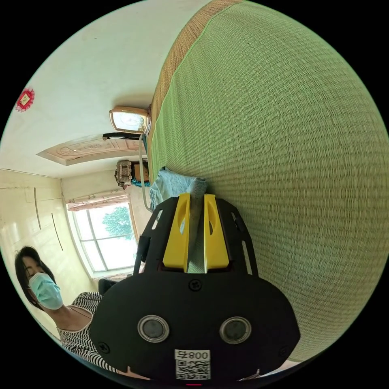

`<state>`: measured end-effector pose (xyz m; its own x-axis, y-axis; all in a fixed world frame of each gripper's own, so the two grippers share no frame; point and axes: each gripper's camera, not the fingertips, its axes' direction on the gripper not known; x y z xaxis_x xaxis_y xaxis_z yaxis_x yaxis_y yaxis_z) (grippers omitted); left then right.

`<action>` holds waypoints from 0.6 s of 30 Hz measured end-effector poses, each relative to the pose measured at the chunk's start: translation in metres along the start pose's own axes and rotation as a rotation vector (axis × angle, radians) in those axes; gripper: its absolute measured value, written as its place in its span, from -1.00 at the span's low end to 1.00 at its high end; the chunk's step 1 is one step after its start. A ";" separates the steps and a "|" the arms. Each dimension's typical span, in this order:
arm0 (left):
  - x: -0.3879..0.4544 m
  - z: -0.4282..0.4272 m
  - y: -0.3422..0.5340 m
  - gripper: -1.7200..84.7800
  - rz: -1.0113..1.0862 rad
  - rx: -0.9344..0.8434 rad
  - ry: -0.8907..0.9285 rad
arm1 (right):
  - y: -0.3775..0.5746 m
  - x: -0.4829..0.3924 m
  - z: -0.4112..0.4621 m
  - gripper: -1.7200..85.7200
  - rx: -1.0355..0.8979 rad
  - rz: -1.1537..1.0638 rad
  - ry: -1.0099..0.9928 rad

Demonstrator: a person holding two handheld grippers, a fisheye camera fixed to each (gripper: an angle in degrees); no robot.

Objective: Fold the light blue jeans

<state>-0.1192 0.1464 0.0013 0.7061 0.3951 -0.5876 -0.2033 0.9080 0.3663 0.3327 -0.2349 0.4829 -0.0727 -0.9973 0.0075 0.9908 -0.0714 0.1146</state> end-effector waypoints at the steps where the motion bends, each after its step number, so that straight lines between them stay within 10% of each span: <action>1: -0.004 -0.007 0.001 -0.89 -0.002 0.005 0.010 | 0.000 0.000 0.001 -0.86 0.002 -0.003 0.002; 18: -0.096 -0.169 0.052 -0.91 -0.128 0.212 0.208 | 0.027 -0.055 0.034 -0.91 0.151 -0.053 -0.105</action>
<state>-0.3119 0.1791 -0.0455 0.5588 0.3197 -0.7652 0.0396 0.9114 0.4097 0.3592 -0.1819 0.5197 -0.1440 -0.9844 0.1007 0.9575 -0.1129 0.2656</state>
